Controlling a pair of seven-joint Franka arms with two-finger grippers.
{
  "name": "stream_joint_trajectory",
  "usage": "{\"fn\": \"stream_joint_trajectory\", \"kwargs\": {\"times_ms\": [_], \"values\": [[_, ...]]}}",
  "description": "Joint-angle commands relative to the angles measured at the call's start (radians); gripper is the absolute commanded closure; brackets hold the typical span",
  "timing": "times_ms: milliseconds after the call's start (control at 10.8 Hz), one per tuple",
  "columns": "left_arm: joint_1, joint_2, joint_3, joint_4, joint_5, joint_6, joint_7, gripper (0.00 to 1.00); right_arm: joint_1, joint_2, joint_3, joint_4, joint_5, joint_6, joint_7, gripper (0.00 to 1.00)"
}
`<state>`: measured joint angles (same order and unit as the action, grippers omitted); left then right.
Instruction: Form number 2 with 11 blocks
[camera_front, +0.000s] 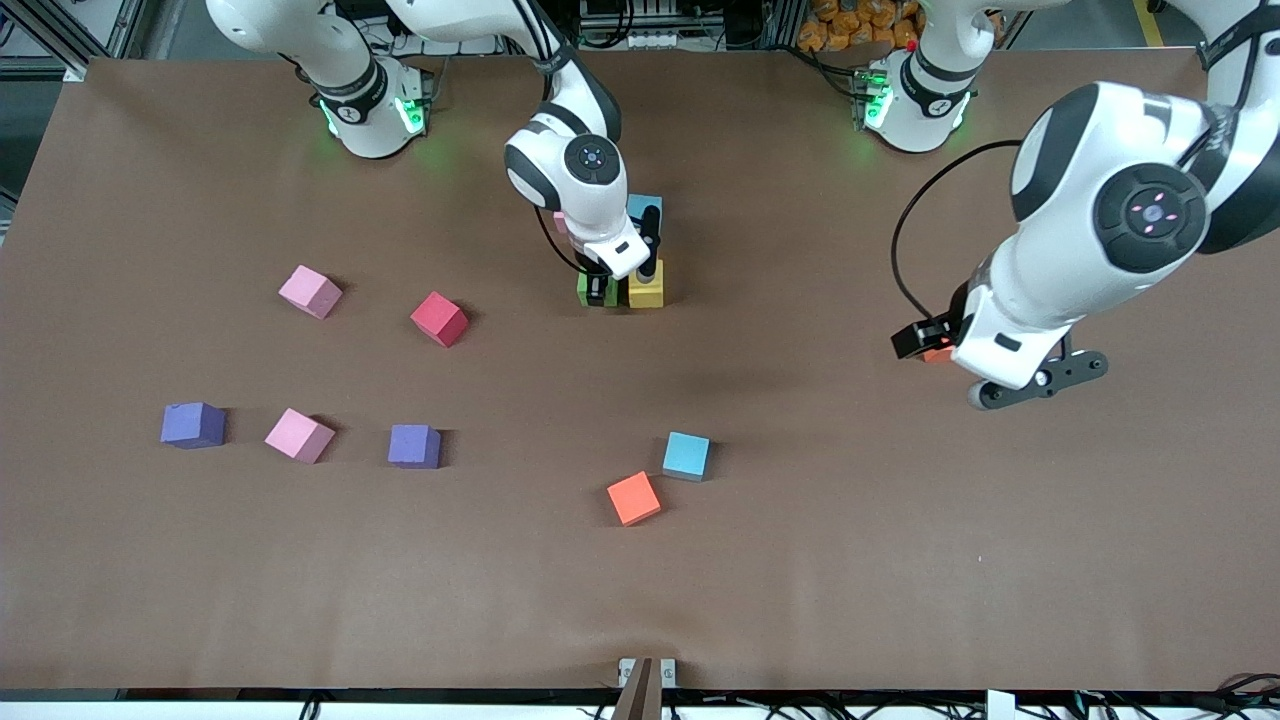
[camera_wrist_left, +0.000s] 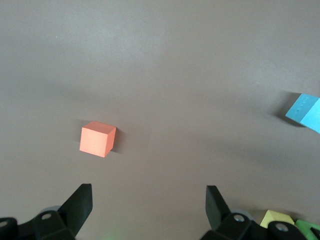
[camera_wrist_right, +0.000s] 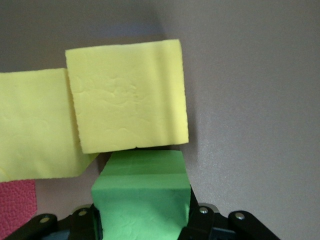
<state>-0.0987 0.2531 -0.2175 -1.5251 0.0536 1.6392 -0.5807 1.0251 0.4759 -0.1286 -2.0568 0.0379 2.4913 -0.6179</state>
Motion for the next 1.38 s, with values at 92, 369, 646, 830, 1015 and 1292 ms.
{"fn": "stream_joint_trajectory", "kwargs": {"times_ms": [92,369,646,830,1015,1292], "values": [[-0.032,-0.107,0.062,-0.095,-0.034,-0.001,0.079,0.00,0.003,0.036,0.001,0.038,-0.003,0.003,0.004,0.54],[-0.032,-0.185,0.081,-0.145,-0.021,-0.002,0.127,0.00,0.004,0.038,0.001,0.040,-0.003,0.003,0.004,0.54],[-0.024,-0.236,0.136,-0.152,-0.020,-0.042,0.215,0.00,0.009,0.041,0.001,0.041,0.000,0.005,0.006,0.54],[-0.022,-0.245,0.150,-0.142,-0.021,-0.073,0.252,0.00,0.010,0.043,0.001,0.041,0.010,0.005,0.007,0.54],[-0.021,-0.244,0.162,-0.096,-0.021,-0.114,0.277,0.00,0.010,0.043,0.001,0.046,0.011,0.005,0.007,0.54],[-0.021,-0.242,0.162,-0.096,-0.021,-0.116,0.279,0.00,0.010,0.049,0.001,0.052,0.013,0.006,0.007,0.54]]}}
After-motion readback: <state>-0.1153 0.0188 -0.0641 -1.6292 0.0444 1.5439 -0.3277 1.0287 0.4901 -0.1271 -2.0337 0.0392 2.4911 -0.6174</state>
